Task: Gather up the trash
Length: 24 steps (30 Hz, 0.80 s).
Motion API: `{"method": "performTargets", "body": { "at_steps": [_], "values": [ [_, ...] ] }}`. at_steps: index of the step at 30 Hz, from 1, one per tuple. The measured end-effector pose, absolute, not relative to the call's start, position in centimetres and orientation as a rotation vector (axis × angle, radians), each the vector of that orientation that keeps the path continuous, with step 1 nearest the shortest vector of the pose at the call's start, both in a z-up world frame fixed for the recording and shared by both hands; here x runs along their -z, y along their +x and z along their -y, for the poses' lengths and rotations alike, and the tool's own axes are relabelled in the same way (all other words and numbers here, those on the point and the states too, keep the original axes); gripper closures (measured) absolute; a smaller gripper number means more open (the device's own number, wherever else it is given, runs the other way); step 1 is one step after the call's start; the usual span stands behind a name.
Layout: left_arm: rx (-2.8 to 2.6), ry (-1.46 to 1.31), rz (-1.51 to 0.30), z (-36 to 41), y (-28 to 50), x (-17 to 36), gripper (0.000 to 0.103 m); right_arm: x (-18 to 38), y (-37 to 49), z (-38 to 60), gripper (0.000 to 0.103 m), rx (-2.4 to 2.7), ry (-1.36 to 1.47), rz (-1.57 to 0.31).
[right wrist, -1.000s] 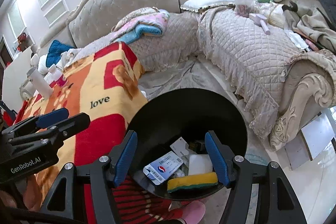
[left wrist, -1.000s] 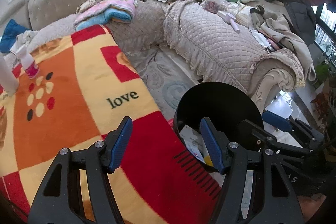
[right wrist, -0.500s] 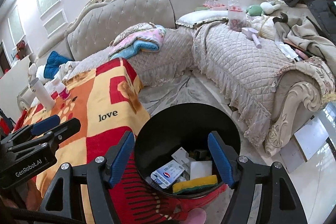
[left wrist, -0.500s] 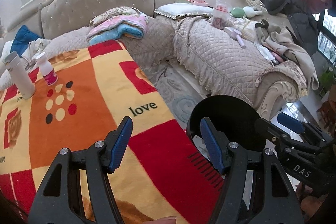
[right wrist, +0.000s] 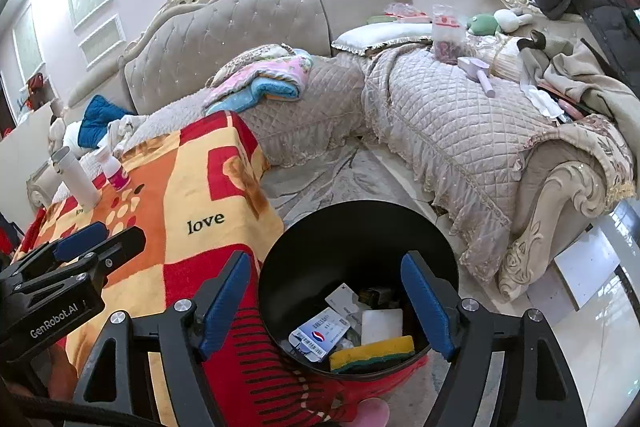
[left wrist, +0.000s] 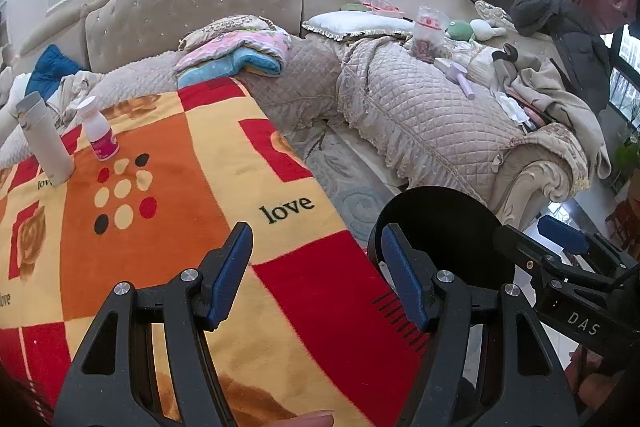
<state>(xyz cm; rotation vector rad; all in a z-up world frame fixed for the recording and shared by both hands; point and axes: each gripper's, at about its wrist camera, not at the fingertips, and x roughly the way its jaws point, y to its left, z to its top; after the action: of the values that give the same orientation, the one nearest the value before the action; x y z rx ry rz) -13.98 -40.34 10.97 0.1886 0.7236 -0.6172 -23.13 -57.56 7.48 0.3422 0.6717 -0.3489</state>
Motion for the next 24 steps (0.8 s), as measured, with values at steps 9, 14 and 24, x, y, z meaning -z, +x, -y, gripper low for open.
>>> {"method": "performTargets", "body": {
  "at_steps": [9,14,24],
  "values": [
    [0.619,0.186,-0.727,40.33,-13.94,-10.95,0.037,-7.46,-23.07,57.55,0.027,0.349,0.344,-0.676],
    [0.619,0.184,-0.726,40.32,-13.86,-10.79,0.037,-7.51,-22.89,57.62,0.026,0.349,0.337,-0.682],
    [0.618,0.182,-0.73,40.37,-13.83,-10.82,0.037,-7.57,-22.74,57.71,0.026,0.347,0.338,-0.682]
  ]
}}
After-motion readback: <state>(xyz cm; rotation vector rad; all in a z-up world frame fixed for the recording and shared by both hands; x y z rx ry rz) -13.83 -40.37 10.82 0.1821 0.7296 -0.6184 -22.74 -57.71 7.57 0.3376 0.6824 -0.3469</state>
